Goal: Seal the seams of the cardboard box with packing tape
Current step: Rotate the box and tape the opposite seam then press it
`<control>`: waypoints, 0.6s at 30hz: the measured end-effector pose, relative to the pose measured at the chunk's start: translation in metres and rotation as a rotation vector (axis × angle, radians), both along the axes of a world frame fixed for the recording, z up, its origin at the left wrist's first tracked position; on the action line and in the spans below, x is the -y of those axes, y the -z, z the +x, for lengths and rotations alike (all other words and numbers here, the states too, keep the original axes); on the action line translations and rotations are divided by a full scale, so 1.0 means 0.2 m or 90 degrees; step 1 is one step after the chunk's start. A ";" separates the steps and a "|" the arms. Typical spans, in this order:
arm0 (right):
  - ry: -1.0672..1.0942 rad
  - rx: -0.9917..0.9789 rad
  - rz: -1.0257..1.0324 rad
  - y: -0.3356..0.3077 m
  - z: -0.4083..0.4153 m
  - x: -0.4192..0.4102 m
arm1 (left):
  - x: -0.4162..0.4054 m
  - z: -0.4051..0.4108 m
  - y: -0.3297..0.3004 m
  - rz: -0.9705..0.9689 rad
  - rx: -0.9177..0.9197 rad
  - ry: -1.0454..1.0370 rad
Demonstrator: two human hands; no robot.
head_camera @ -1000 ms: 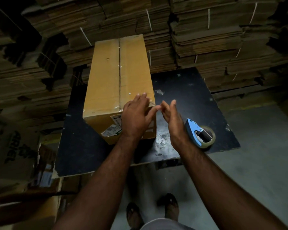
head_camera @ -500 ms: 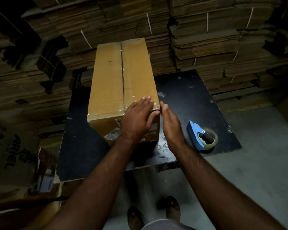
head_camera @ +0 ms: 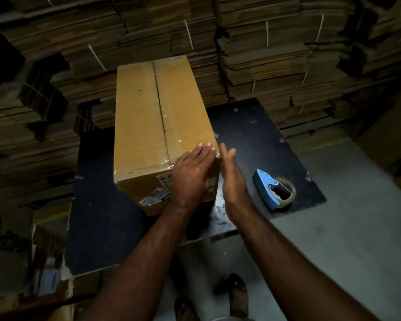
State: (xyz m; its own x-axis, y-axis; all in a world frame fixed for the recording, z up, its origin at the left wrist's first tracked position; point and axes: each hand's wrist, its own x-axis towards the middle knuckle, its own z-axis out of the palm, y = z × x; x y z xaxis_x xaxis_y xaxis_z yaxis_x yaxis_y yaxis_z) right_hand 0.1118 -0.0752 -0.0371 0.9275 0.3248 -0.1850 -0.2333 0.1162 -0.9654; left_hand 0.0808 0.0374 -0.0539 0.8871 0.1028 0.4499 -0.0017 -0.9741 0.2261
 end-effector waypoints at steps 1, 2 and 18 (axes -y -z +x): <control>0.007 0.004 -0.020 0.01 -0.01 -0.03 | -0.01 -0.01 0.00 -0.005 -0.003 0.003; 0.011 -0.002 -0.050 0.01 0.00 -0.06 | -0.01 -0.01 0.00 -0.011 -0.005 0.006; 0.082 0.241 -0.439 -0.01 0.13 -0.20 | -0.11 -0.10 0.06 -0.024 0.096 -0.056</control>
